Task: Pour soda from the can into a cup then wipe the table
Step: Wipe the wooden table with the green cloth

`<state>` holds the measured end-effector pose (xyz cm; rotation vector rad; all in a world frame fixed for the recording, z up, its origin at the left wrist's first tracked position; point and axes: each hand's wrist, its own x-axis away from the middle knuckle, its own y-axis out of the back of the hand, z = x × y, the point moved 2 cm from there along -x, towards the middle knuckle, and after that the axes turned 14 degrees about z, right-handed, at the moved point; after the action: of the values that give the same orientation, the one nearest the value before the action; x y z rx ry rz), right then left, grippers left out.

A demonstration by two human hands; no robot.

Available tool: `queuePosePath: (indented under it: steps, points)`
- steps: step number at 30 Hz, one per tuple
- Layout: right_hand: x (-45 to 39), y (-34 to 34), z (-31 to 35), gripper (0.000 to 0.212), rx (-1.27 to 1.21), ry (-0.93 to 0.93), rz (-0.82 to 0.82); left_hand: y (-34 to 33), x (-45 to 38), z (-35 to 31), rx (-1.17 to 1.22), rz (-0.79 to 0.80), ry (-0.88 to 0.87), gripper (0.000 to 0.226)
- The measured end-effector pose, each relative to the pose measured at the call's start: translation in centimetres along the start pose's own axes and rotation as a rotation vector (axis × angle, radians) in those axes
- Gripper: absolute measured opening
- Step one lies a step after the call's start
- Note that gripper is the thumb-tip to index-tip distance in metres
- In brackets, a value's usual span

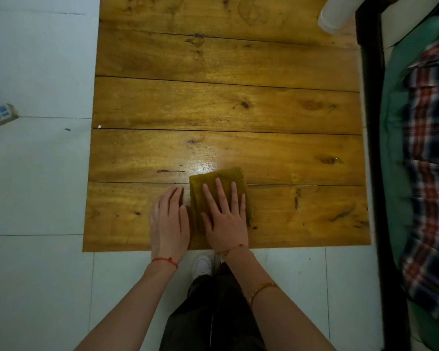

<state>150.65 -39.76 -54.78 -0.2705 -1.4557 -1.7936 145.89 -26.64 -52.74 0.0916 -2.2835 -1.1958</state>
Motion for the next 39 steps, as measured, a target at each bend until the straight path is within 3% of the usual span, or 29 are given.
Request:
queuePosePath:
  steps: [5,8,9,13,19,24,31,36,39]
  points:
    - [3.4,1.1,-1.5,0.053,-0.156,-0.047,-0.055,-1.6,2.7,-1.8,0.149,0.018,0.05,0.04]
    - [4.5,3.1,-3.5,0.04,-0.434,-0.283,-0.321,-2.2,3.2,-2.9,0.213,0.023,0.09,0.038]
    - [4.7,3.5,-4.4,0.034,-0.493,-0.38,-0.33,-2.4,3.1,-3.1,0.239,0.042,0.117,0.038]
    - [4.7,3.5,-6.3,0.026,-0.717,-0.555,-0.067,-2.5,2.1,-3.9,0.417,0.07,0.284,0.04]
    - [3.8,3.9,-5.7,0.027,-0.876,-0.564,0.081,-2.2,0.5,-4.1,0.474,0.128,0.392,0.026]
    - [3.1,4.2,-6.2,0.023,-0.932,-0.608,0.163,-1.5,0.4,-4.0,0.487,0.141,0.394,0.019]
    - [3.0,5.4,-6.9,0.015,-1.069,-0.492,0.244,-0.6,-0.2,-4.0,0.592,0.233,0.311,0.019]
    - [1.7,7.6,-5.4,0.007,-1.416,-0.618,0.31,1.7,-2.0,-3.8,0.758,0.296,0.333,0.012]
    - [-0.3,9.1,-4.0,0.012,-1.543,-0.577,0.317,4.3,-4.0,-3.6,0.892,0.294,0.343,0.017]
